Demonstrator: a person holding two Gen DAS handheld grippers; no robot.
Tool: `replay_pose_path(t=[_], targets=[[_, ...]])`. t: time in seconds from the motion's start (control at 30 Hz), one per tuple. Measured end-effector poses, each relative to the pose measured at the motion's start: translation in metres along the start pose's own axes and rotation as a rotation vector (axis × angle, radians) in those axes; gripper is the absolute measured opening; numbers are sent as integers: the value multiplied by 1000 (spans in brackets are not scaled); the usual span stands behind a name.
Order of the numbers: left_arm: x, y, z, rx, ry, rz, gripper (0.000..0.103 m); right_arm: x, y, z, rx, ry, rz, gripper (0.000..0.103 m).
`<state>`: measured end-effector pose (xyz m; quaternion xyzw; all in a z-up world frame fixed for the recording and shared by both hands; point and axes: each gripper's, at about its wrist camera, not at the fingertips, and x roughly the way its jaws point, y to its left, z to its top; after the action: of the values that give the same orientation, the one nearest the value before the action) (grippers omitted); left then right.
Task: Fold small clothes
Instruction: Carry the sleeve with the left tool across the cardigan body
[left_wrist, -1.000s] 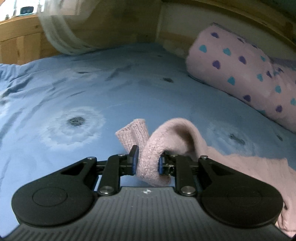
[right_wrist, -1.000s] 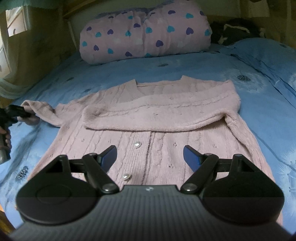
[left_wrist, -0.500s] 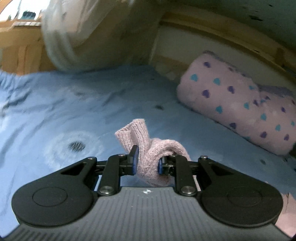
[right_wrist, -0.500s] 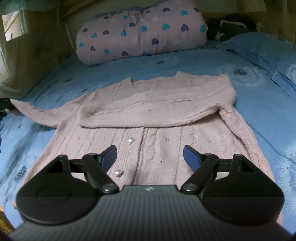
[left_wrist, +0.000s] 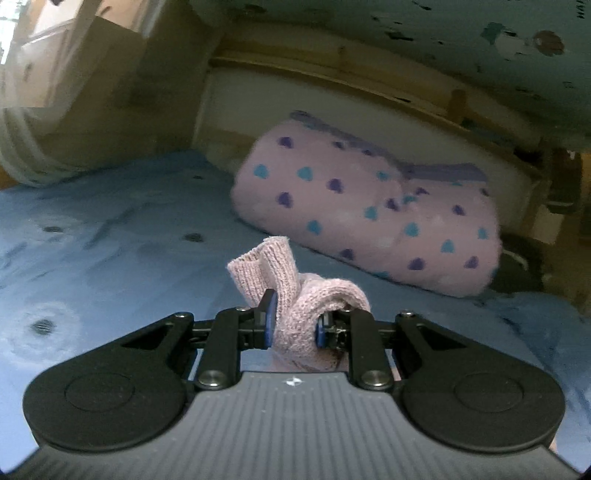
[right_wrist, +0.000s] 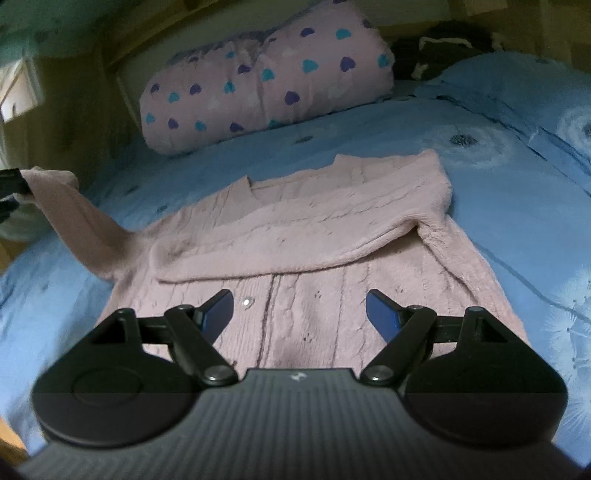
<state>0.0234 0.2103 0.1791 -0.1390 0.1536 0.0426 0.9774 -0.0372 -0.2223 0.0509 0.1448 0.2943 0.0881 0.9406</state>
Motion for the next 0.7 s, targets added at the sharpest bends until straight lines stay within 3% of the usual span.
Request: replay_pose_path(t=[0.23,0.4,0.7], targets=[[0,-87,-7,107,10,-101,24,5,-19,-10,78,0,-9,81],[8,-151,-34,207,48,-150,24,4,-26,-8,121,-11,-11,81],[53,-224,-116,311,240,-181,25,3,-41,-10,135,2,-47,81]])
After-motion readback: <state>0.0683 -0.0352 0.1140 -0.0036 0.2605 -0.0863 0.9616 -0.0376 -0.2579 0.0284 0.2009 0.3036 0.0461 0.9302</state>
